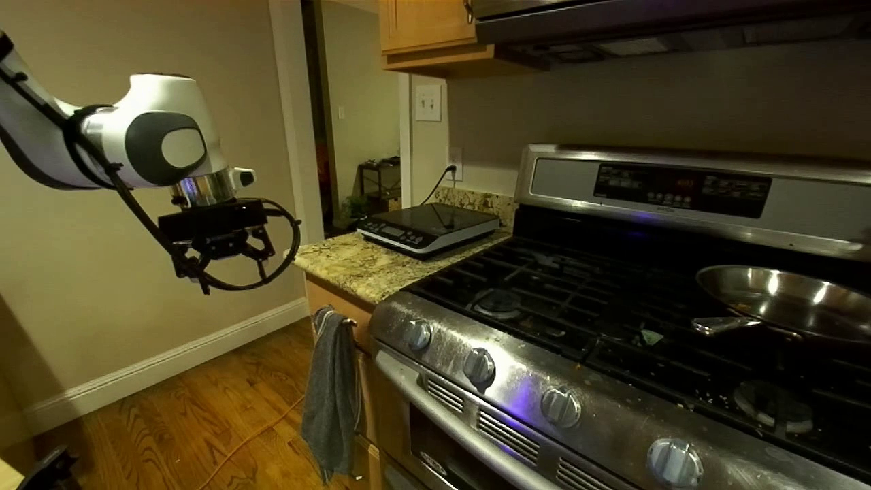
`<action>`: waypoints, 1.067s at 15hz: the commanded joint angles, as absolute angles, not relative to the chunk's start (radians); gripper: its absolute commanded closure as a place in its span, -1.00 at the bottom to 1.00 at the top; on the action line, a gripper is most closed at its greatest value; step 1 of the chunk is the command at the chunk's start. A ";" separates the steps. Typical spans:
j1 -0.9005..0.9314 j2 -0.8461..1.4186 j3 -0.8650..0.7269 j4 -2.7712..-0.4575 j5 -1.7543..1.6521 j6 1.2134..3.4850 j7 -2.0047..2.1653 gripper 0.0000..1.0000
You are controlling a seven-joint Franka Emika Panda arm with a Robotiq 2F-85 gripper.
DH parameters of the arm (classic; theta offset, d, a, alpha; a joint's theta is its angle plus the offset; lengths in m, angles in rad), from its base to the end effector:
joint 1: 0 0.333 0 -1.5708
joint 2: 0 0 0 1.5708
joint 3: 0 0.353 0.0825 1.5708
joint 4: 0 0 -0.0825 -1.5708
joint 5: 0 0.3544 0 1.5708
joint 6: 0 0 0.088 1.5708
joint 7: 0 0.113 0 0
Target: Open the top drawer of the kitchen cabinet on the left of the stove
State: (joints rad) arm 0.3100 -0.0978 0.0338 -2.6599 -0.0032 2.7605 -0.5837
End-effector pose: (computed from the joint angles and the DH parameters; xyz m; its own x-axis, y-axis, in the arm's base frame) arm 0.3947 0.1414 0.3475 0.5822 0.7969 0.1616 0.7913 -0.6010 0.1128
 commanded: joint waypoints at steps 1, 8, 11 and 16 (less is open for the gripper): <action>0.275 -0.082 0.072 -2.647 0.002 2.760 -0.599 -1.00; 0.263 -0.050 0.081 -2.631 -0.029 2.787 -0.588 -1.00; 0.221 0.017 0.103 -2.616 -0.191 2.861 -0.502 -1.00; 0.229 0.141 0.023 -2.529 -0.618 2.904 -0.203 -1.00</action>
